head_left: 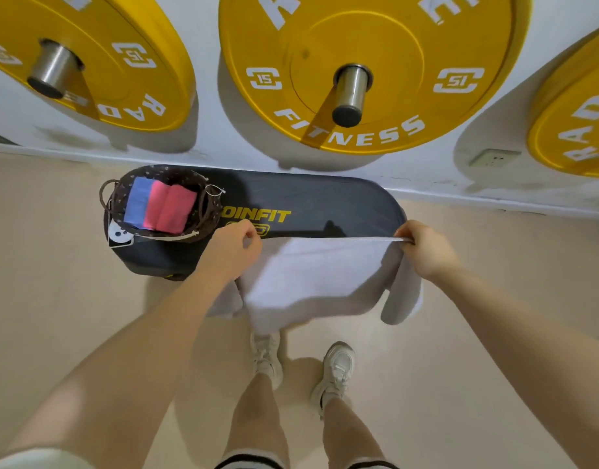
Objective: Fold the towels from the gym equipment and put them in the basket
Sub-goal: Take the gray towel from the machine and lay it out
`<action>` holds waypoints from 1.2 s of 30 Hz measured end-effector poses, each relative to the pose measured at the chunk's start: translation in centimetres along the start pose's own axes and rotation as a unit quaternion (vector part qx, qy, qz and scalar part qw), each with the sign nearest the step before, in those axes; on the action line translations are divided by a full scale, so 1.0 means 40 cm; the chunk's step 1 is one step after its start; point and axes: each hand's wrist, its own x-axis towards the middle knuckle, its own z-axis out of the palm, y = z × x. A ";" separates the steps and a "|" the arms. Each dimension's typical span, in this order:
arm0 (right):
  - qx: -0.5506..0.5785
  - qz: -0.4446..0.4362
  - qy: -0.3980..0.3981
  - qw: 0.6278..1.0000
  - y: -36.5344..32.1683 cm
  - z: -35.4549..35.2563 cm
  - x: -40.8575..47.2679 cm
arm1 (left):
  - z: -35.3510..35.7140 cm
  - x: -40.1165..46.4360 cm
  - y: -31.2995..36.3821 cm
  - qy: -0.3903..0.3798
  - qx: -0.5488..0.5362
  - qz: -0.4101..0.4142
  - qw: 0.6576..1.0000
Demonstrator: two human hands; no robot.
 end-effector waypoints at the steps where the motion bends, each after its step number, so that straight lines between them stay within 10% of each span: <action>1: -0.012 0.000 0.003 1.000 0.005 0.017 0.027 | 0.013 0.024 -0.014 -0.011 0.014 0.018 1.000; 8: -0.112 0.036 0.006 0.993 0.136 0.286 0.305 | 0.282 0.288 -0.191 -0.023 0.087 0.074 0.993; 14: -0.097 -0.014 0.161 0.982 0.232 0.487 0.603 | 0.482 0.550 -0.363 0.047 0.128 0.099 0.986; 25: -0.183 -0.027 0.260 0.948 0.230 0.522 0.841 | 0.551 0.789 -0.418 0.153 0.087 0.095 0.980; 29: -0.199 -0.059 0.235 0.950 0.166 0.580 0.813 | 0.554 0.756 -0.471 0.102 0.138 0.078 0.982; 36: -0.125 -0.376 0.016 0.918 -0.099 0.784 0.748 | 0.535 0.605 -0.618 0.149 0.004 0.027 0.988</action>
